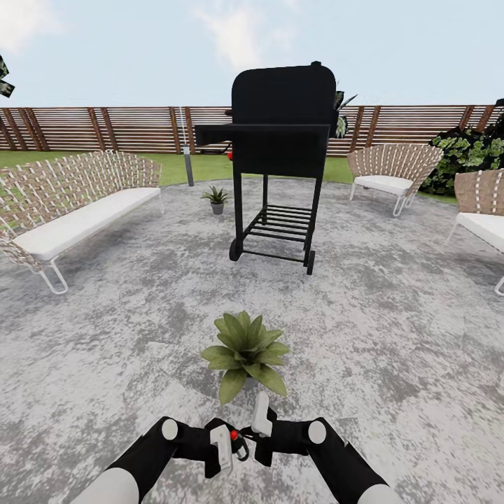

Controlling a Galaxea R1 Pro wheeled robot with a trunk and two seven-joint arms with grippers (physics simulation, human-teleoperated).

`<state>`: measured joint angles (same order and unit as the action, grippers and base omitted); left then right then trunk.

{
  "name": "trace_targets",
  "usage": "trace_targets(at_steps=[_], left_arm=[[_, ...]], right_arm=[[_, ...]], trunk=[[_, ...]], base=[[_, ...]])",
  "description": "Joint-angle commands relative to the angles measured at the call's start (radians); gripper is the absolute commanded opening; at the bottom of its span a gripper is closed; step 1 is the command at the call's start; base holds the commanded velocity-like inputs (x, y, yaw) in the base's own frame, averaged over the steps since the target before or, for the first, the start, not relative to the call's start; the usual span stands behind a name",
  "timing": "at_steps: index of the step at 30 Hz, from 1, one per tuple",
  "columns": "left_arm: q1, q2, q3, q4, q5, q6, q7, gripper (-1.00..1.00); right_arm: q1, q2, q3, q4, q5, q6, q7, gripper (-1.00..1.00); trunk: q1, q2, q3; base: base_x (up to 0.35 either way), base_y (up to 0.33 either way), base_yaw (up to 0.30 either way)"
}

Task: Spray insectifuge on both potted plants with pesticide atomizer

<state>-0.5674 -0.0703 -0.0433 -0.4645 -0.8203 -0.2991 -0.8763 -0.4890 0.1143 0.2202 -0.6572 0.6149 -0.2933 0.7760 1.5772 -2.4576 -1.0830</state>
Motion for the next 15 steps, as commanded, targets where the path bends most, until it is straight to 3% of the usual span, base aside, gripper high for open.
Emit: trace_targets(at_steps=[1, 15], left_arm=[[0.0, 0.0, 0.001, -0.002, -0.007, -0.005, -0.001, -1.0], [0.0, -0.001, 0.002, -0.001, -0.004, -0.006, -0.002, -1.0]], right_arm=[[0.0, 0.0, -0.001, -0.001, 0.01, -0.006, 0.0, -1.0], [0.0, -0.001, -0.002, -0.001, 0.011, -0.006, 0.0, -1.0]], trunk=[[0.0, 0.0, -0.001], [0.0, 0.0, -0.001]], base=[[0.0, 0.0, 0.0], [0.0, 0.0, 0.0]])
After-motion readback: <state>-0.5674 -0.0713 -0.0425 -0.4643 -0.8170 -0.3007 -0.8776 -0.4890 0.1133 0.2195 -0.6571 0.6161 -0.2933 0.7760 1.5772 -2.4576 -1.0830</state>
